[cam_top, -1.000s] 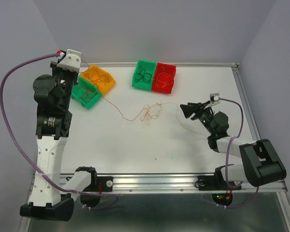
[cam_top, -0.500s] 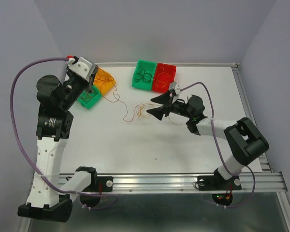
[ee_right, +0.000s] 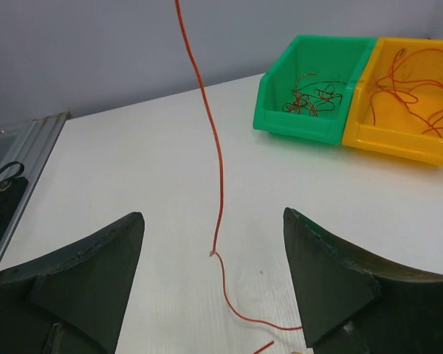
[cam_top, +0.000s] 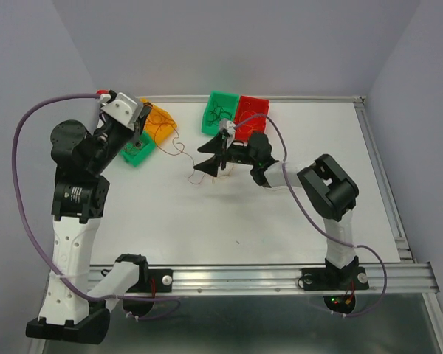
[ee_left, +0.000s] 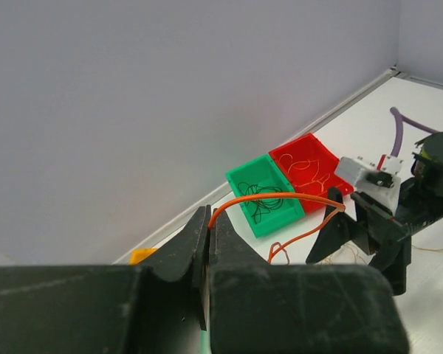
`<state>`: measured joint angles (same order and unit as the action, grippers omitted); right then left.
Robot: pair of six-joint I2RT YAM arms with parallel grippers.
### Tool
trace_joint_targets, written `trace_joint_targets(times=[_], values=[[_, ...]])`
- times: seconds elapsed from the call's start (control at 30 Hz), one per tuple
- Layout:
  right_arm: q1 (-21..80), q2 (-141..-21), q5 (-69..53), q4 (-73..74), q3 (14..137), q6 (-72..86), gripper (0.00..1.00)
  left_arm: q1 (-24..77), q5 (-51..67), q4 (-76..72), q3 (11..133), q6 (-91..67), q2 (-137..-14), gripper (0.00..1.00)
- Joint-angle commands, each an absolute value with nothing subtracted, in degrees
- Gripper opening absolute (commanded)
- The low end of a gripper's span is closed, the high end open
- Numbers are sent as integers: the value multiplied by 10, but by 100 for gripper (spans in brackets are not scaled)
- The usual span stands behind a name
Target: Untangle the cables
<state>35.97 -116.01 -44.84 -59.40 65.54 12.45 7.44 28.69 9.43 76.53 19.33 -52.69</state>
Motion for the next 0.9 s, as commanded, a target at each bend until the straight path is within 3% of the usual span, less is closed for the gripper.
trace_joint_targets(times=[0.0,0.13,0.23,0.33,0.37,0.4,0.6,0.87], values=[[385,-1185,-449,-580,724,109,81,77,301,76,786,186,-498,4],[389,-1222,-436,-570,762,112,79,77,302,78,787,186,-490,5],[395,-1237,-434,-564,778,109,65,77,305,81,787,188,-490,5],[402,-1236,-450,-564,783,112,40,77,302,77,783,189,-493,5],[403,-1234,-460,-564,786,118,27,77,300,73,781,191,-497,5],[403,-1225,-463,-565,792,137,1,77,285,63,774,192,-499,5],[403,-1119,-423,-550,746,137,0,77,170,4,729,183,-573,6],[403,-970,-330,-370,802,107,0,78,267,-75,685,124,-714,6]])
